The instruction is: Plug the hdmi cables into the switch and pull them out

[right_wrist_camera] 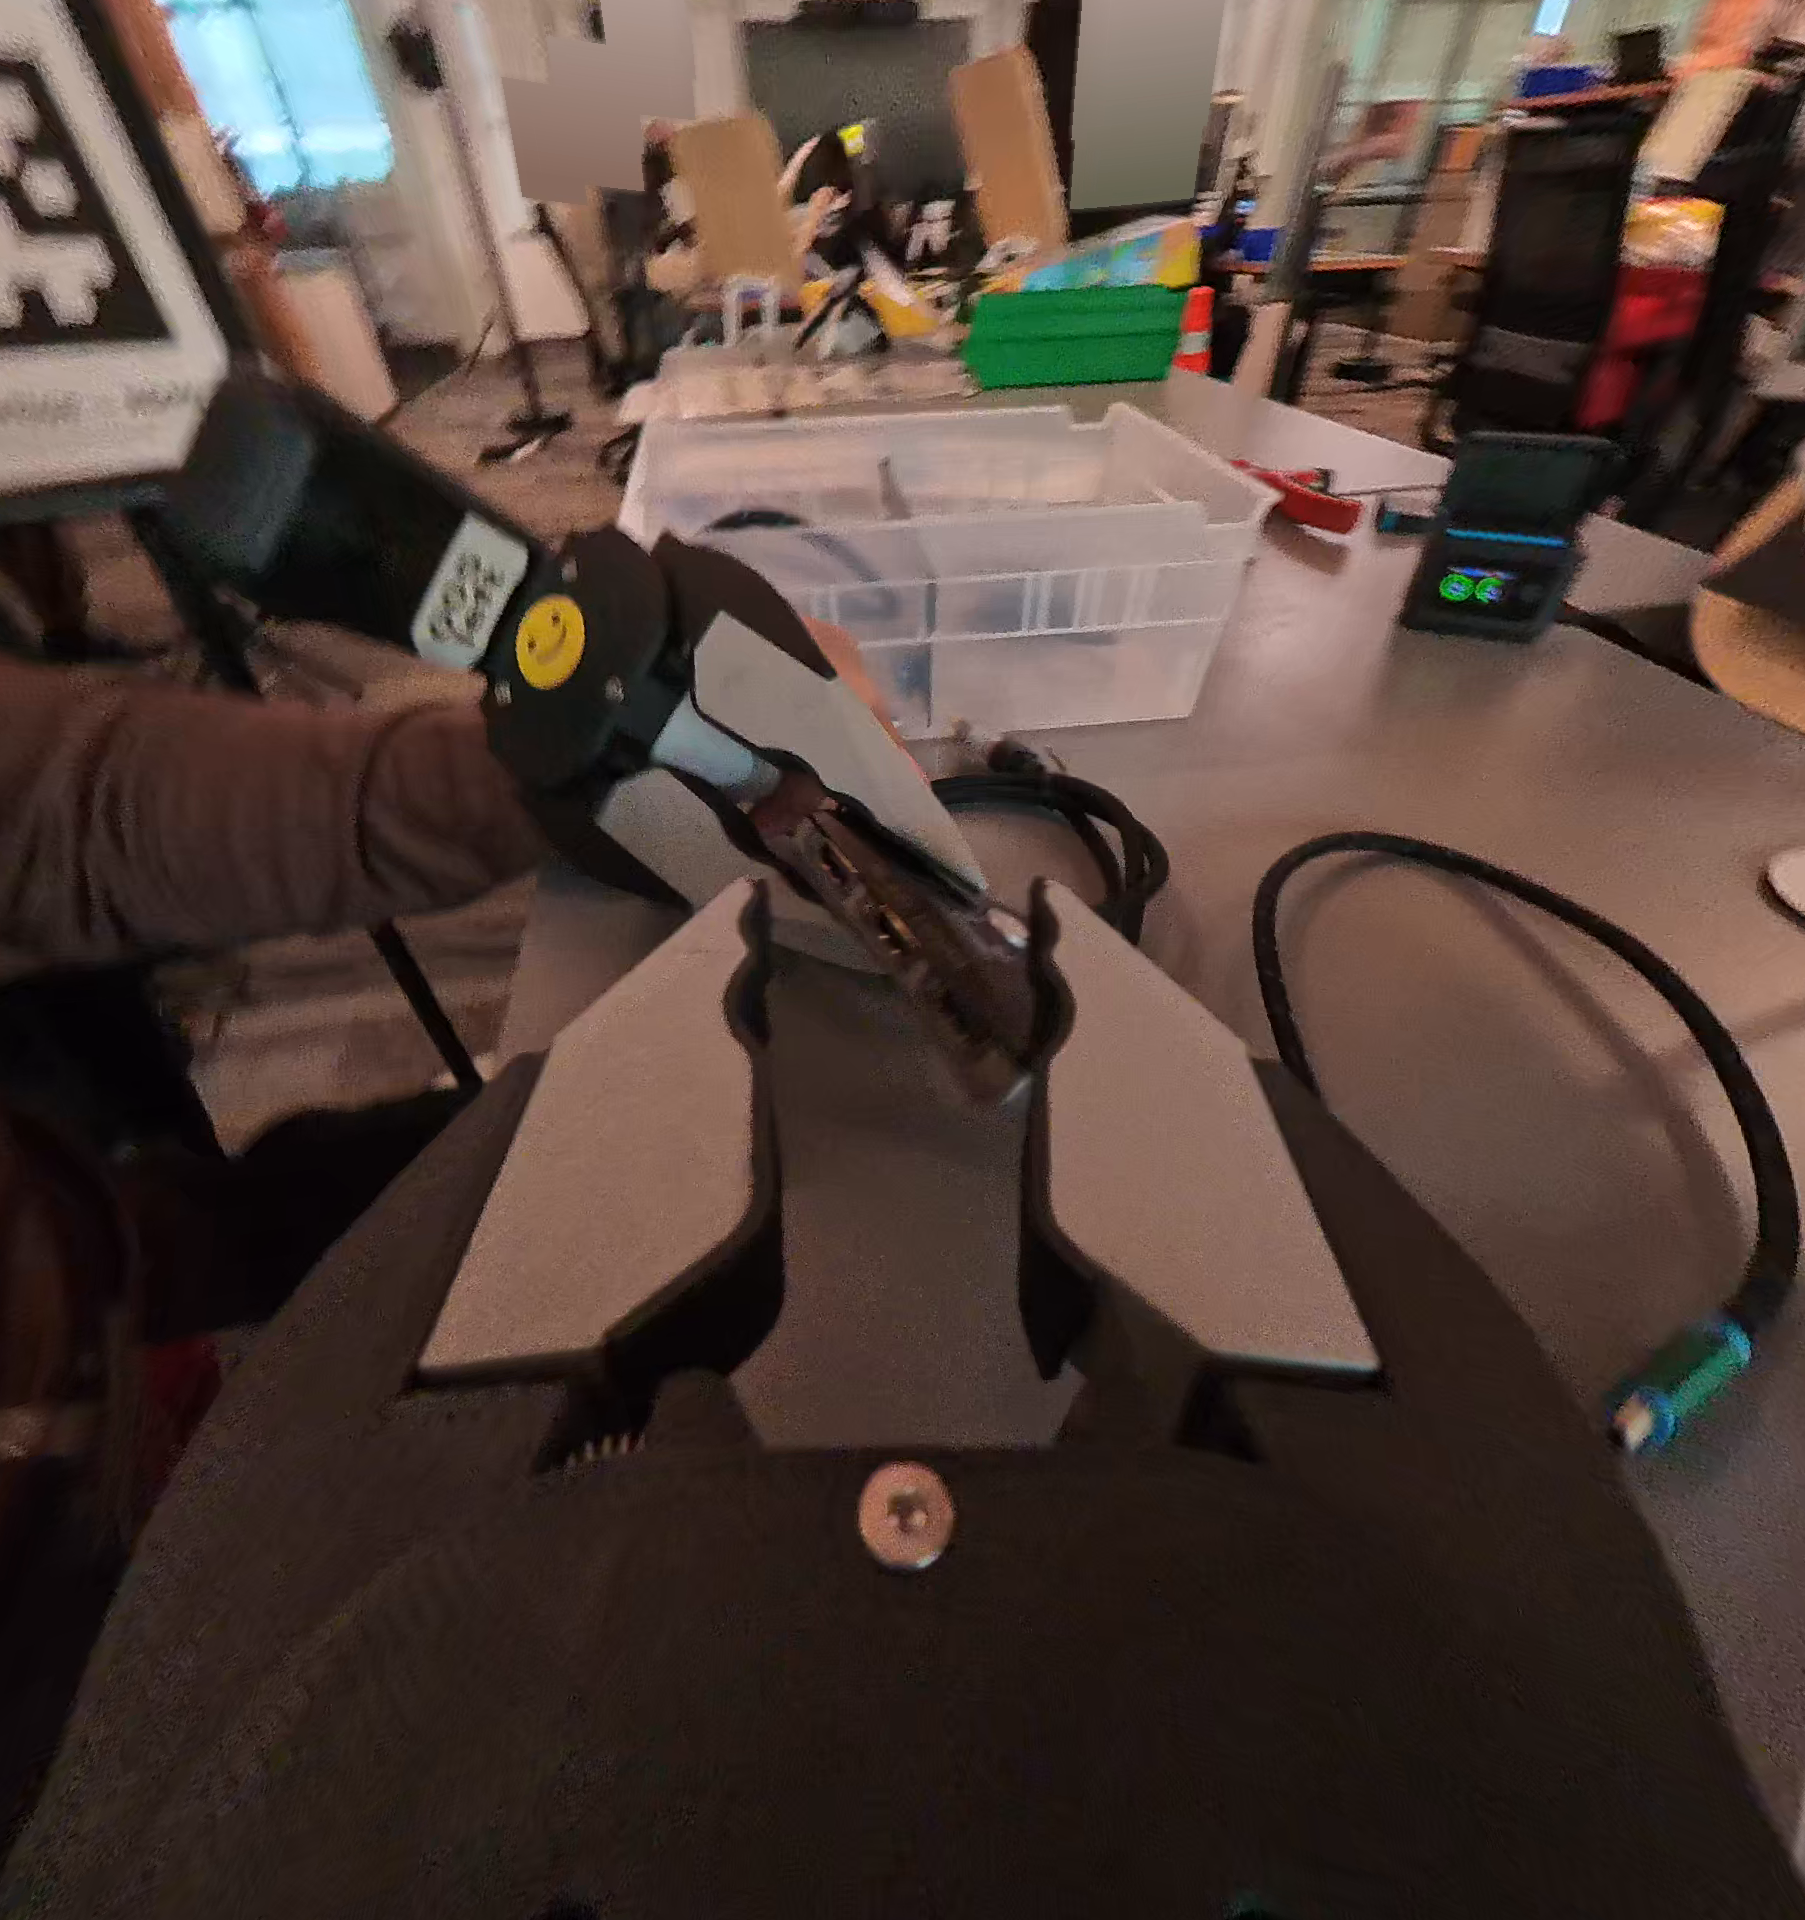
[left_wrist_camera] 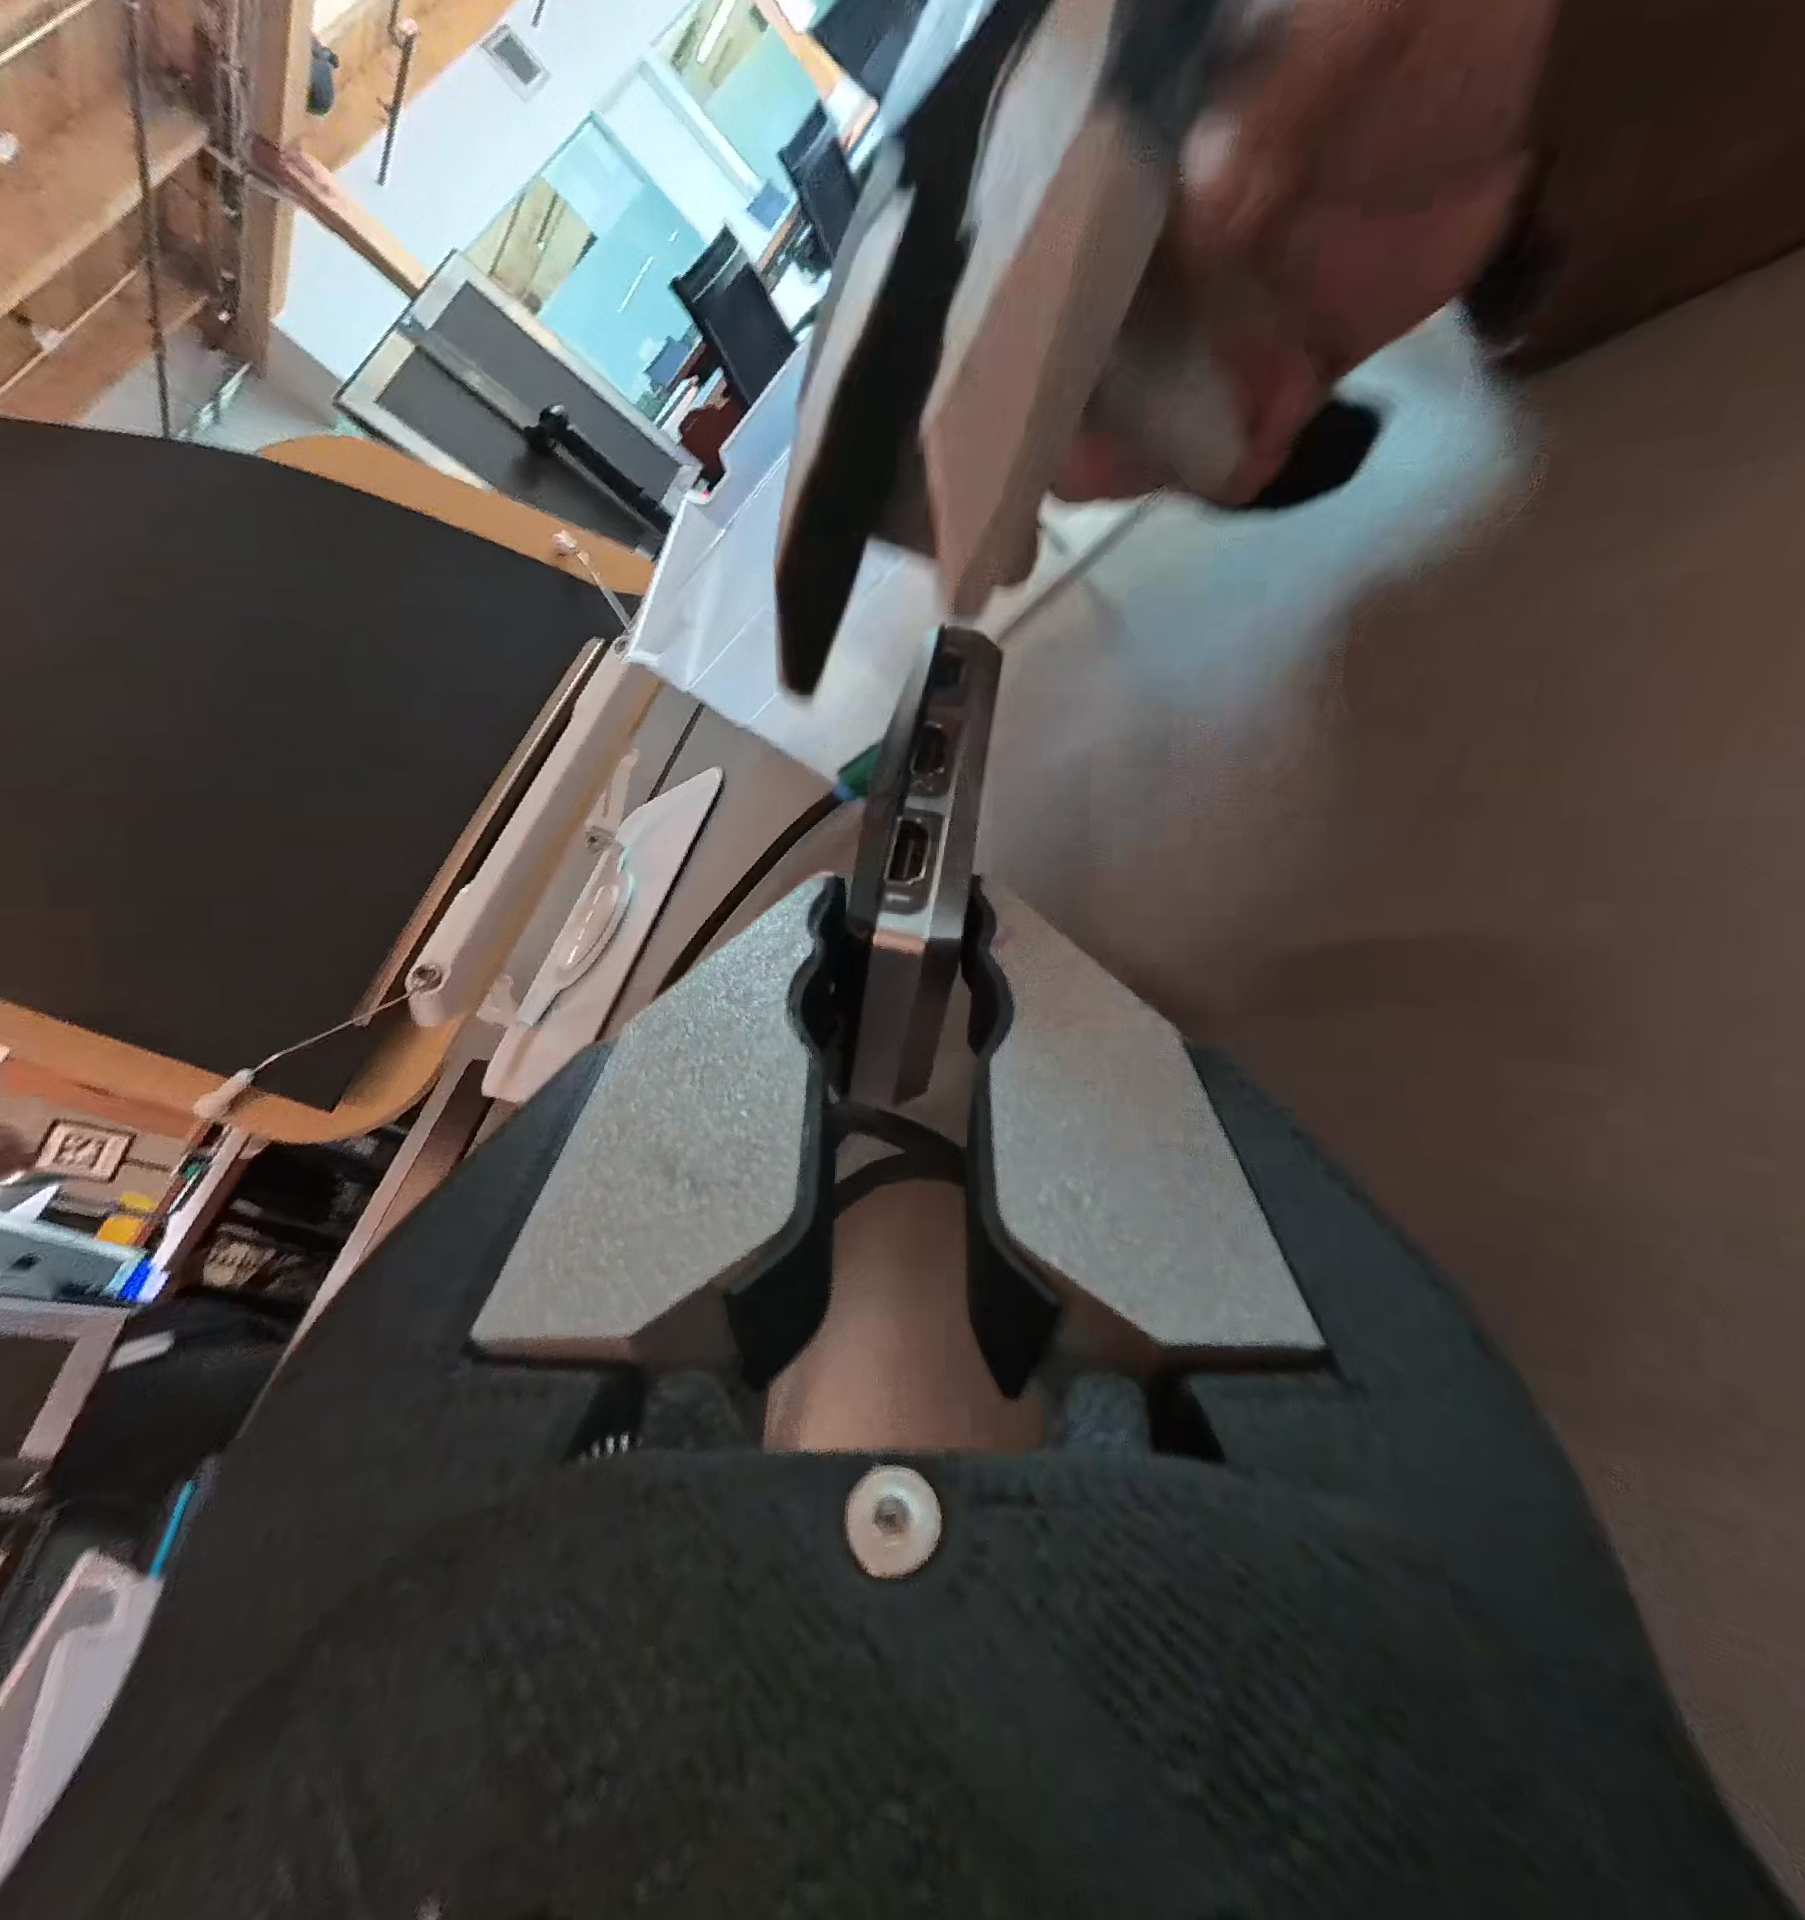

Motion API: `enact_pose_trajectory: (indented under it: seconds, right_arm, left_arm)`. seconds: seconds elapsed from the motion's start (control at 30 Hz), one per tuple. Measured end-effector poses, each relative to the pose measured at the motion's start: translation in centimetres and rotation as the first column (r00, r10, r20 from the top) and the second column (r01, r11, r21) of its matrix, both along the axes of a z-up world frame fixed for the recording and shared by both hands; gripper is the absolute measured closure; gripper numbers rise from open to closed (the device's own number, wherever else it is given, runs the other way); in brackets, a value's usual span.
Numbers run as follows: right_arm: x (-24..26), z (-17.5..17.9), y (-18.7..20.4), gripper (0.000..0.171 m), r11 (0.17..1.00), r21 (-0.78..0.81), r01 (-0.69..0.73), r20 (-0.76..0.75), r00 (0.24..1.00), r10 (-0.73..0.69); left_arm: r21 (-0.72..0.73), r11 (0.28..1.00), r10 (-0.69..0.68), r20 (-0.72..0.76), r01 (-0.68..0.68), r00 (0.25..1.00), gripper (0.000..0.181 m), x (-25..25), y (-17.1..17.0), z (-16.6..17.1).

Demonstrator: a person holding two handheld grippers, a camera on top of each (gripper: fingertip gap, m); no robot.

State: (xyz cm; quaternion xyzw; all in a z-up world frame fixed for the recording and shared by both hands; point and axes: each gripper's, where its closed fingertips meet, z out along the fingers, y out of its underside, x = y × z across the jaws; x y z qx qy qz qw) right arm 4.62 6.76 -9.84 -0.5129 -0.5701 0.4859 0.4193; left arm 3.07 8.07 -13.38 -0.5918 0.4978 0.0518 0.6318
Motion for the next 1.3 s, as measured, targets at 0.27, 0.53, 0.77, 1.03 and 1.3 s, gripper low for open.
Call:
enact_pose_trajectory:
  seconds: [0.27,0.53,0.77,1.03,1.3]
  right_arm:
    - [12.3,3.7,4.4,0.117,0.714,0.291,0.636,0.163,0.703,-0.693]
    - [19.8,-1.3,8.0,0.136,0.512,0.502,0.697,0.334,0.39,-0.858]
    - [21.3,-2.0,7.3,0.162,0.427,0.469,0.773,0.344,0.286,-0.894]
    - [23.0,-2.0,7.7,0.164,0.286,0.525,0.802,0.274,0.159,-0.949]
    - [17.2,3.4,5.5,0.142,0.468,0.419,0.778,0.209,0.419,-0.884]
  left_arm:
    - [0.004,0.997,0.083,-0.033,-0.083,0.996,0.16,-1.1,1.1,-0.3]
    - [0.021,0.992,0.126,0.003,-0.126,0.992,0.161,-1.9,1.3,0.4]
    - [0.057,0.983,0.175,-0.015,-0.174,0.984,0.161,-2.7,1.4,0.4]
    - [0.048,0.977,0.207,0.035,-0.209,0.978,0.161,-3.7,1.8,1.0]
    - [0.061,0.965,0.252,0.025,-0.253,0.967,0.161,-4.4,2.3,1.1]
